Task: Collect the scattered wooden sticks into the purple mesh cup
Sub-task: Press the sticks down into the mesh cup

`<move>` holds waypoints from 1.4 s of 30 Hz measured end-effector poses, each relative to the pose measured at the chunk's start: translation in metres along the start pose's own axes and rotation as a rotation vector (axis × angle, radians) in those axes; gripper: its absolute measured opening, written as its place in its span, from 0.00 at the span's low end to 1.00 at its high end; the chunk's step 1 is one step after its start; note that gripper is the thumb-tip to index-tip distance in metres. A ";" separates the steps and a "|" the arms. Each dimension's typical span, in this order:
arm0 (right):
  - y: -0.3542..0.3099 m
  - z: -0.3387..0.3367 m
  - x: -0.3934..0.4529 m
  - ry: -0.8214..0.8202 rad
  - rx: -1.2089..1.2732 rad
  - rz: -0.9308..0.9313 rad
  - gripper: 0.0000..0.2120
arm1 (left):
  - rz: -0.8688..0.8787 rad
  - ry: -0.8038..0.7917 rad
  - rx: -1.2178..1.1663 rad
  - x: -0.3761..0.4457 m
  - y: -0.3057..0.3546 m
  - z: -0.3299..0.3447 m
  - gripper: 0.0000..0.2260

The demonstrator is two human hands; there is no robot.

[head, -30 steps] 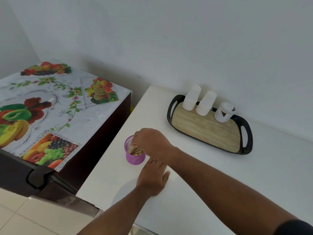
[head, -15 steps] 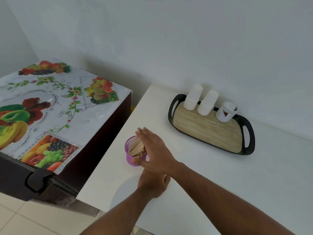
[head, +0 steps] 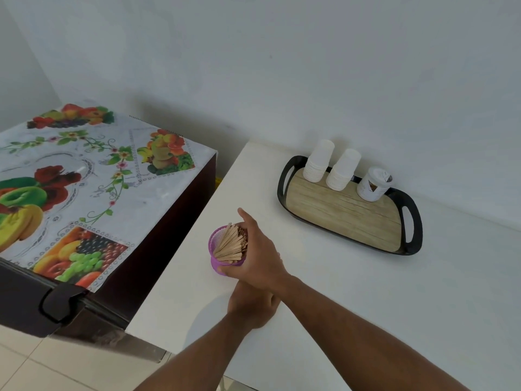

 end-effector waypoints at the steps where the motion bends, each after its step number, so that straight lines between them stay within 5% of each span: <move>1: 0.001 -0.004 -0.003 0.036 0.030 0.003 0.59 | -0.016 0.002 -0.010 0.001 0.000 0.000 0.25; 11: 0.049 -0.083 -0.066 0.459 0.124 0.183 0.61 | 0.211 0.045 0.086 0.009 0.005 -0.008 0.26; 19: 0.102 -0.100 -0.151 0.437 0.014 0.320 0.61 | 0.252 0.113 -0.133 0.003 0.009 -0.011 0.28; 25: 0.118 -0.094 -0.176 0.388 0.109 0.306 0.61 | 0.240 -0.217 -0.425 0.009 0.053 0.002 0.50; 28: 0.125 -0.091 -0.179 0.346 0.174 0.307 0.63 | 0.245 -0.274 -0.572 0.013 0.074 0.011 0.44; 31: 0.132 -0.085 -0.184 0.371 0.248 0.353 0.56 | 0.284 -0.190 -0.436 0.009 0.073 0.015 0.35; 34: 0.132 -0.082 -0.189 0.471 0.229 0.378 0.44 | 0.342 -0.170 -0.243 0.005 0.068 0.025 0.39; 42: 0.136 -0.091 -0.203 0.637 0.176 0.411 0.42 | 0.352 -0.221 0.111 0.005 0.067 0.039 0.43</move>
Point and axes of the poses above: each hand's wrist, its own x-axis towards the middle knuckle, its own z-axis out of the palm, y = z × x, the point moved 3 cm from there along x, towards the middle knuckle, and after that the axes turned 3 degrees about -x, right-handed, at the moved point
